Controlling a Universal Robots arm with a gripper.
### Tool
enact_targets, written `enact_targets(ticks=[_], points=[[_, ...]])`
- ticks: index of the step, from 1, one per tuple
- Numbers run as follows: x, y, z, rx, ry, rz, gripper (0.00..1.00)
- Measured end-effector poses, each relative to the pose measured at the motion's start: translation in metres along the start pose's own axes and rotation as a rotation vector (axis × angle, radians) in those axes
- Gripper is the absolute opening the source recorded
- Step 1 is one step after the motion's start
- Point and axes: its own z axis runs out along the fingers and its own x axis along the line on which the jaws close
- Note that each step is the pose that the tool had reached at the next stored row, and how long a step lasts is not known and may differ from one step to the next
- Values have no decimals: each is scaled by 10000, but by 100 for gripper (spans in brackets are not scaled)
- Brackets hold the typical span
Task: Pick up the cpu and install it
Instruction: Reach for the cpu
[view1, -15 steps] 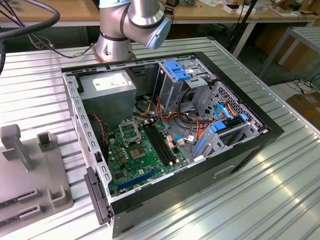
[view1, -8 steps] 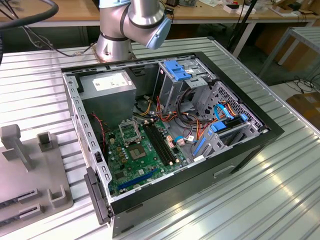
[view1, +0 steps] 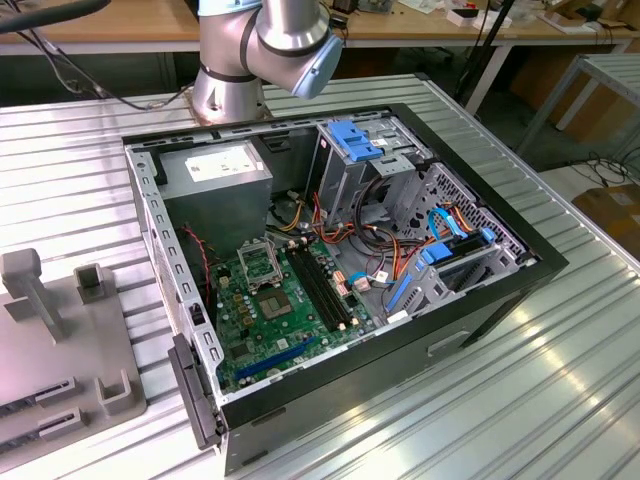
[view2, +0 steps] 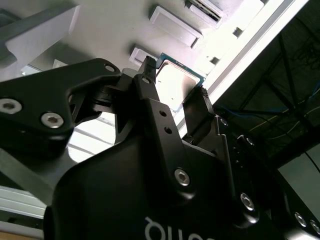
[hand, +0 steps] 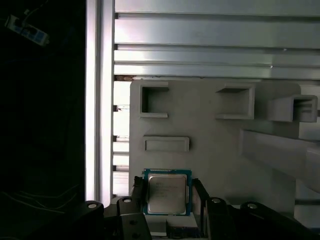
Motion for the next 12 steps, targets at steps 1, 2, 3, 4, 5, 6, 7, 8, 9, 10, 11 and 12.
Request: enact_targets(ticks=[1, 2, 3, 4, 5, 6, 7, 8, 9, 10, 11, 12], points=[[0, 0, -9, 0, 0, 0, 47], [0, 0, -19, 0, 0, 0, 47], [1, 0, -28, 1, 1, 0, 47], [1, 0, -37, 0, 0, 0, 47], [2, 0, -45, 0, 0, 0, 47], [2, 0, -55, 0, 0, 0, 47], [2, 0, -65, 0, 0, -1, 47], [2, 0, -79, 0, 0, 0, 47], [3, 0, -89, 0, 1, 0, 47], [3, 0, -108, 1, 0, 0, 47], [4, 0, -116, 0, 1, 0, 47], [4, 0, -125, 0, 0, 0, 47]])
